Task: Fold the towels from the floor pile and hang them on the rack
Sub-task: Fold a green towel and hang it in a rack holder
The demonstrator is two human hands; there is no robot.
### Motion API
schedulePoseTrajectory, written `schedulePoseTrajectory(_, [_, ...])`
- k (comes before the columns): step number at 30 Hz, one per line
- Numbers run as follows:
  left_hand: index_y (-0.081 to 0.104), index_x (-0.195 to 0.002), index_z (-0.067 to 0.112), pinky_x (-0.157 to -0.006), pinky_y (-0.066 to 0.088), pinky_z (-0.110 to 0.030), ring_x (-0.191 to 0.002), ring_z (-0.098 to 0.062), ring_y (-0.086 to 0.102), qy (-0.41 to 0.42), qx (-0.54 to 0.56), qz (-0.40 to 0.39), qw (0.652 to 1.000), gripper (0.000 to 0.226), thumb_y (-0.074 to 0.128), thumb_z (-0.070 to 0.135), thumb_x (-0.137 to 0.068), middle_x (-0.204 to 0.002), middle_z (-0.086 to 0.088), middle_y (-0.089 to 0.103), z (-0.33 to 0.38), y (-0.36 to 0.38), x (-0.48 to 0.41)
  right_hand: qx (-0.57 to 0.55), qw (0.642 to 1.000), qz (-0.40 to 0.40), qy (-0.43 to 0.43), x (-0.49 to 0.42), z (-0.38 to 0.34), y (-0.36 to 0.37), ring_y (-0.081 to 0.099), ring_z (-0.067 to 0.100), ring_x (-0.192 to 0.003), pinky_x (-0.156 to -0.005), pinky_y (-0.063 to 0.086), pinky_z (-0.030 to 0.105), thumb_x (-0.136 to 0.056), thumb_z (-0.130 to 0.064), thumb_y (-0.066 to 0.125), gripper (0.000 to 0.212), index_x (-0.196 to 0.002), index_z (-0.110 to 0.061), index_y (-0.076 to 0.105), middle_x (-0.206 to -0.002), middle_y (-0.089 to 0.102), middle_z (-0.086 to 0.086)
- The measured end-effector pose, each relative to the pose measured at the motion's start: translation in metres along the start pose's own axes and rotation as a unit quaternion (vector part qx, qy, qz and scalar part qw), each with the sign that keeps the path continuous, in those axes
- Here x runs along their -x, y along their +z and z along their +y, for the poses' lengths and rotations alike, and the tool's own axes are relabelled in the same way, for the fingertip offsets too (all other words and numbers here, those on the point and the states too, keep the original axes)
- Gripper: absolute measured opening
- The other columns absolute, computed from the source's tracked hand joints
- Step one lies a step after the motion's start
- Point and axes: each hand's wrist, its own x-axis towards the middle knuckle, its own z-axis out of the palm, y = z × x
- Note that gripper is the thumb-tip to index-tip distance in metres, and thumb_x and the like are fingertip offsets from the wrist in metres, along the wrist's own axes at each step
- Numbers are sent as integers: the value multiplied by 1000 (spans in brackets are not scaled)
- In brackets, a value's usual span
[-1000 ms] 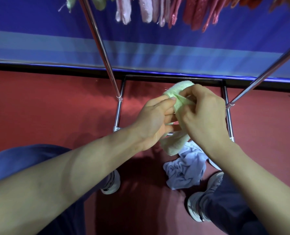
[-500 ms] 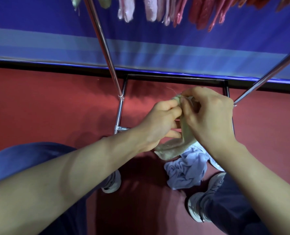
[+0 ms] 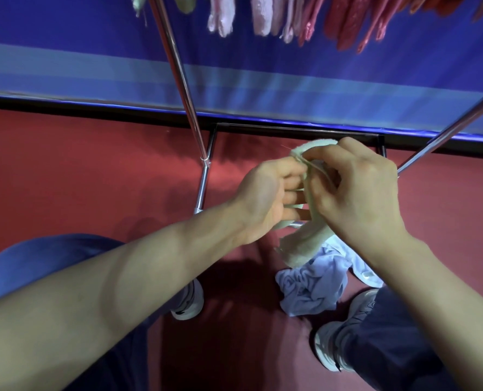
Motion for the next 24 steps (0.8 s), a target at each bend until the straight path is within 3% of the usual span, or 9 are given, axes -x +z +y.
schedulePoseTrajectory(5, [62, -122, 11, -73, 59, -31, -87, -21, 69, 3, 67, 36, 997, 33, 43, 31, -104, -103, -11, 71, 4, 1, -3, 18, 999, -25, -9, 7, -5, 2, 54, 32, -75, -58, 43, 32, -72, 0, 58, 47, -116, -12, 67, -88, 50, 7])
schedulePoseTrajectory(9, [57, -134, 9, -91, 55, -34, -103, -24, 68, 19, 100, 65, 993, 40, 40, 32, -106, -120, -13, 70, 9, 4, -4, -2, 998, -11, 55, 9, -9, 3, 51, 32, -84, -62, 36, 35, -63, 0, 52, 50, -112, -7, 59, -101, 51, 10])
schedulePoseTrajectory(12, [55, -137, 10, -84, 58, -31, -104, -21, 69, 22, 119, 77, 990, 42, 40, 34, -106, -122, -10, 70, 13, 5, -3, -38, 997, 7, 69, 7, -9, 2, 46, 24, -80, -62, 32, 31, -62, -8, 46, 49, -110, -6, 55, -100, 51, 7])
schedulePoseTrajectory(17, [53, -140, 8, -86, 57, -33, -102, -21, 69, 31, 124, 87, 988, 45, 39, 36, -107, -125, -12, 68, 15, 5, -4, -42, 999, 20, 23, 11, -12, 3, 50, 30, -79, -62, 26, 26, -63, 10, 52, 49, -109, -3, 53, -98, 57, 12])
schedulePoseTrajectory(21, [57, -130, 8, -78, 60, -32, -96, -21, 69, 36, 134, 86, 987, 39, 39, 34, -107, -119, -12, 69, 16, 3, -4, -42, 999, -4, 4, 13, -10, 8, 50, 24, -84, -61, 31, 29, -59, -1, 47, 51, -109, -8, 51, -98, 58, 9])
schedulePoseTrajectory(24, [57, -131, 10, -77, 60, -32, -98, -22, 67, 39, 125, 88, 987, 38, 40, 34, -107, -116, -11, 70, 15, 1, -6, -44, 998, -23, -27, 15, -10, 10, 51, 25, -81, -64, 42, 35, -60, 3, 47, 47, -105, -7, 53, -93, 57, 6])
